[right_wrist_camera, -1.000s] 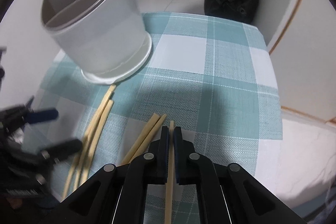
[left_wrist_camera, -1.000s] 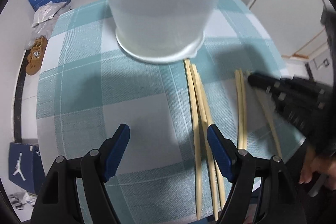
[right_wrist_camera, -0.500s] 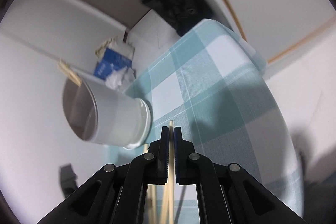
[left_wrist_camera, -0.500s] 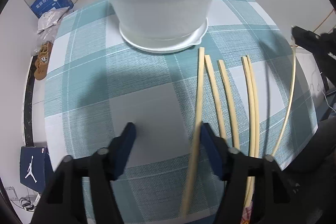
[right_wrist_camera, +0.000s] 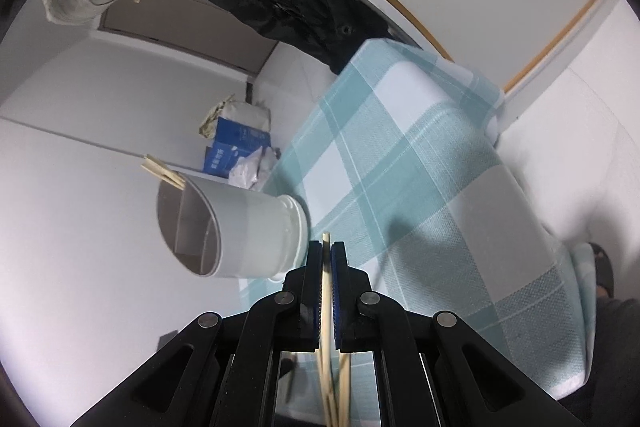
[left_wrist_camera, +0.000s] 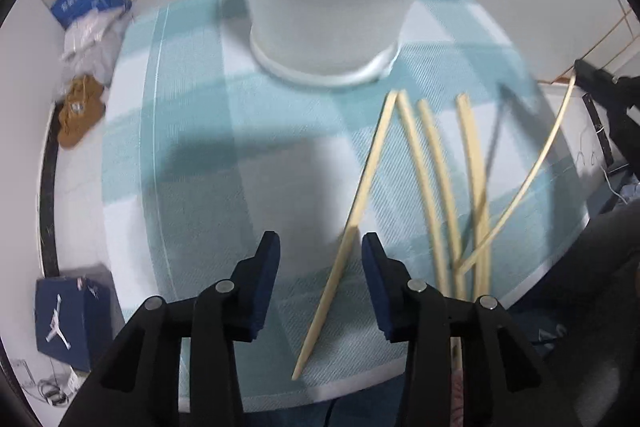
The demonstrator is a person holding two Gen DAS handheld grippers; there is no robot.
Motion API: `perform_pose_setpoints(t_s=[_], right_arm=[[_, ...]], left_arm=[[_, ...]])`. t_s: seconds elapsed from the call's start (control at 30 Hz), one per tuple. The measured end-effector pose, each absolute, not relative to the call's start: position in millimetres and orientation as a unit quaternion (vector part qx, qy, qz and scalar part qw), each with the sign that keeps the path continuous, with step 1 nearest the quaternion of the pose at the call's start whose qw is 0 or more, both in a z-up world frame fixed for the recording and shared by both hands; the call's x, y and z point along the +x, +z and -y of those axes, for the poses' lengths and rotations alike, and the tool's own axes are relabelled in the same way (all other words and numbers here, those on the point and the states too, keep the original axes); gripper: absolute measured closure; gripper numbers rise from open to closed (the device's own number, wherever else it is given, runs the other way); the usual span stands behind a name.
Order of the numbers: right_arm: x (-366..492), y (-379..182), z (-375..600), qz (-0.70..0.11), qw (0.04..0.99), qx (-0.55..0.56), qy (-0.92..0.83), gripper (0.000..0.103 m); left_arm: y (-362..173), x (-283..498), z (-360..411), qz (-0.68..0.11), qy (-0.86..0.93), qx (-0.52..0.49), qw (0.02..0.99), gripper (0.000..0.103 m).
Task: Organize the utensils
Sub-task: 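Grasp a chopstick with the left tool while the right tool lifts its chopstick, then carry both held chopsticks up over the white holder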
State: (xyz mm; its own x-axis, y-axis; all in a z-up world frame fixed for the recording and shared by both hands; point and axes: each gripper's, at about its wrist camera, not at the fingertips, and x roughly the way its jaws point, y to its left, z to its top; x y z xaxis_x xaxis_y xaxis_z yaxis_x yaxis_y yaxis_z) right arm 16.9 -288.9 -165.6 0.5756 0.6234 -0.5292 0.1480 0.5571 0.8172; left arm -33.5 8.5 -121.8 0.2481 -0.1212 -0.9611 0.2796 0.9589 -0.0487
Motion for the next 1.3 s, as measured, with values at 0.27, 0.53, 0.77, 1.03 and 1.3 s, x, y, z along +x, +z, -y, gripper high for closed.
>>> perform_pose_setpoints(t_s=[0.27, 0.53, 0.77, 1.03, 1.3], right_arm=[[15, -164, 291, -0.436, 0.776, 0.428, 0.154, 0.100], [8, -160, 294, -0.435, 0.782, 0.416, 0.162, 0.100], [9, -159, 294, -0.435, 0.783, 0.412, 0.167, 0.100], [2, -151, 294, -0.423, 0.797, 0.398, 0.164, 0.100], [-2, -137, 285, -0.404, 0.818, 0.371, 0.172, 0.100]], left_arm=[[-125, -7, 47, -0.568, -0.122, 0.143, 0.801, 0.043], [-146, 16, 61, -0.549, -0.111, 0.215, 0.800, 0.043], [-148, 26, 78, -0.562, -0.154, 0.171, 0.794, 0.093], [-145, 28, 90, -0.541, -0.166, 0.153, 0.810, 0.101], [-91, 1, 78, -0.461, -0.179, 0.105, 0.862, 0.101]])
